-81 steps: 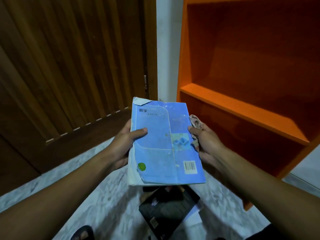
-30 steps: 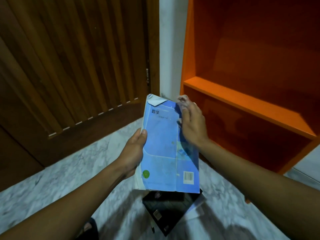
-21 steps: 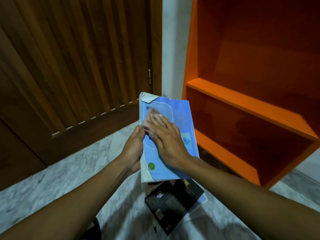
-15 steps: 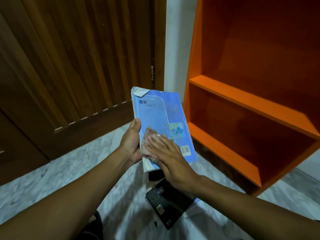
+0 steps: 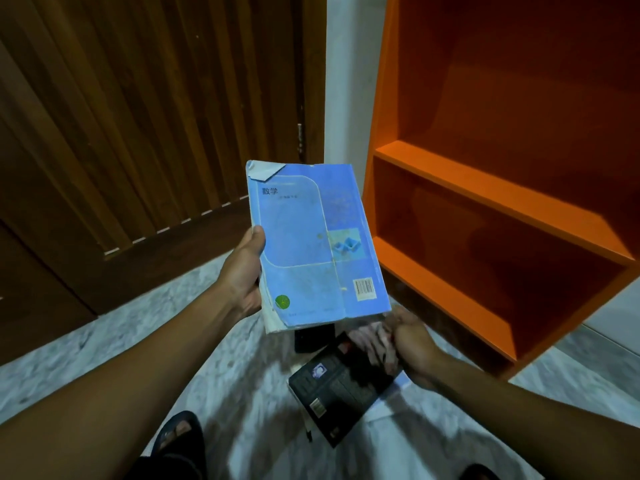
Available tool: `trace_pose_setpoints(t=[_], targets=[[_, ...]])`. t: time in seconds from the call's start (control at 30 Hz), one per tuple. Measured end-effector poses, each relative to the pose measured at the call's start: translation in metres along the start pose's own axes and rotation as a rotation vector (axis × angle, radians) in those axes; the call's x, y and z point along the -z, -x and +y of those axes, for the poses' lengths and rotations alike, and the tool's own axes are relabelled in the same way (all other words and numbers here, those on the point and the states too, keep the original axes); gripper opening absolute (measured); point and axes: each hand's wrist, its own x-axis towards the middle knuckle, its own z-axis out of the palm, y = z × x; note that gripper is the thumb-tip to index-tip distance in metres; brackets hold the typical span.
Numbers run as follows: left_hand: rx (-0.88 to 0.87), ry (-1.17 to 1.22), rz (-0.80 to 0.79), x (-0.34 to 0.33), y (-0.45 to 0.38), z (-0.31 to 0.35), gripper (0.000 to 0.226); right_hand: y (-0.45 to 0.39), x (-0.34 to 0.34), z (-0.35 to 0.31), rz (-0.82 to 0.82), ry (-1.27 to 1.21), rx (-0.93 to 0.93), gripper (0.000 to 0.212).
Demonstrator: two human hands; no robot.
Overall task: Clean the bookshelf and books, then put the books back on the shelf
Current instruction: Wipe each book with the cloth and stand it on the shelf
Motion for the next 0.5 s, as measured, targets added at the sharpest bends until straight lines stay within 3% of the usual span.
trace_pose_setpoints(t=[0.1, 0.23, 0.33, 0.4, 0.47, 0.5], targets=[[0.063, -0.040, 0.032, 0.004, 0.002, -0.007, 0.034, -0.006, 0.004, -0.029, -0.200, -0.306, -0.163, 0.039], [0.106, -0.098, 0.049, 0.003, 0.003, -0.014, 0.031, -0.009, 0.003, -0.042, -0.234, -0.187, -0.096, 0.039], [0.016, -0.530, 0.119, 0.000, 0.000, -0.019, 0.038, -0.009, 0.006, -0.046, -0.211, -0.106, -0.015, 0.031], [-0.052, -0.910, 0.221, -0.005, 0.002, -0.026, 0.057, -0.008, 0.005, -0.050, -0.201, -0.059, 0.026, 0.029], [-0.093, -1.008, 0.223, -0.017, 0.007, -0.034, 0.073, -0.005, -0.004, -0.052, -0.167, 0.037, 0.105, 0.023], [-0.068, -0.926, 0.168, -0.027, 0.010, -0.038, 0.076, -0.004, -0.009, -0.049, -0.135, 0.145, 0.184, 0.020]])
